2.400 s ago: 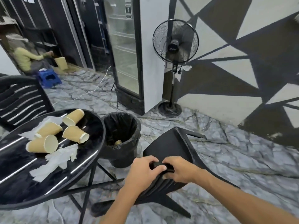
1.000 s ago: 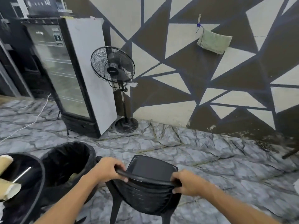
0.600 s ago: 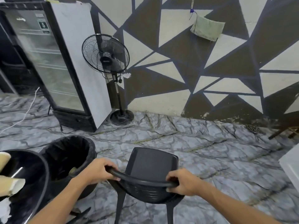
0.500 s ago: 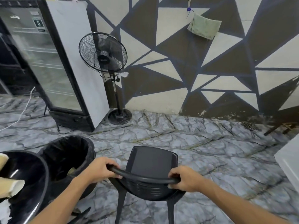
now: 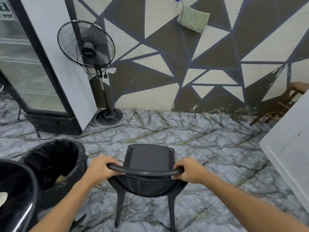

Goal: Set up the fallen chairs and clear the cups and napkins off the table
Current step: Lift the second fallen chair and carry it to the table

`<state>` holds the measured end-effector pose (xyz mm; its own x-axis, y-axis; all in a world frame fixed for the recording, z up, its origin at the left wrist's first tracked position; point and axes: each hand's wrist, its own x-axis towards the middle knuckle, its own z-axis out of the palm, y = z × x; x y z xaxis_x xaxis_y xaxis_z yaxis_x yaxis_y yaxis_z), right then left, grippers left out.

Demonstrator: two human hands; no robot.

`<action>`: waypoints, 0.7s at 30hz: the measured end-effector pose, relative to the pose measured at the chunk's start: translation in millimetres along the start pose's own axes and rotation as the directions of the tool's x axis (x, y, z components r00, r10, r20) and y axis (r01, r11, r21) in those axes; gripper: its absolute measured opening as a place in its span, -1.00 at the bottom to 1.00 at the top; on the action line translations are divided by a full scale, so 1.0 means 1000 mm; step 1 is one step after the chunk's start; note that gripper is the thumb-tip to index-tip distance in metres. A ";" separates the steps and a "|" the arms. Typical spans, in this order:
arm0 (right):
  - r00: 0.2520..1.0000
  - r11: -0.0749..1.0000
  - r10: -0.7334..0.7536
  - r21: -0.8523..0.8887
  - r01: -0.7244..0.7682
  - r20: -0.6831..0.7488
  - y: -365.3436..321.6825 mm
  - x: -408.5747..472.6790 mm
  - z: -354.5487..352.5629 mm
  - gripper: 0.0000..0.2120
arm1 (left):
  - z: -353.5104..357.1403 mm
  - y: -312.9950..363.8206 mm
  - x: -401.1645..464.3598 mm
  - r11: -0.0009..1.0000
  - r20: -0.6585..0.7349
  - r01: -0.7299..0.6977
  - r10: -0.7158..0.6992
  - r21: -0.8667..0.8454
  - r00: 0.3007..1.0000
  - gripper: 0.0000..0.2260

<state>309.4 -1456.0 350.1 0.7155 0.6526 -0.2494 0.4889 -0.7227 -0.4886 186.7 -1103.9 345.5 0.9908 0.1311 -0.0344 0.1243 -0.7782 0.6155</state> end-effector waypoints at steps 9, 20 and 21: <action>0.997 0.999 0.044 0.019 -0.043 -0.070 0.003 -0.003 0.007 -0.90 | 0.003 -0.003 0.003 0.997 0.010 0.017 -0.016 -0.073 1.000 -0.88; 0.992 1.000 -0.005 -0.025 0.002 -0.123 -0.010 0.002 0.007 -0.89 | 0.003 -0.001 -0.040 0.988 -0.249 -0.013 -0.026 -0.157 0.968 -0.72; 0.992 0.999 -0.026 -0.037 0.021 -0.125 -0.015 0.004 0.003 -0.89 | 0.000 -0.002 -0.045 0.987 -0.265 -0.009 -0.033 -0.158 0.964 -0.76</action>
<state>303.6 -1442.0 353.5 0.7595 0.6374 -0.1300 0.5222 -0.7166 -0.4625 142.3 -1108.3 345.3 0.9363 0.3150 0.1549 0.1051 -0.6725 0.7326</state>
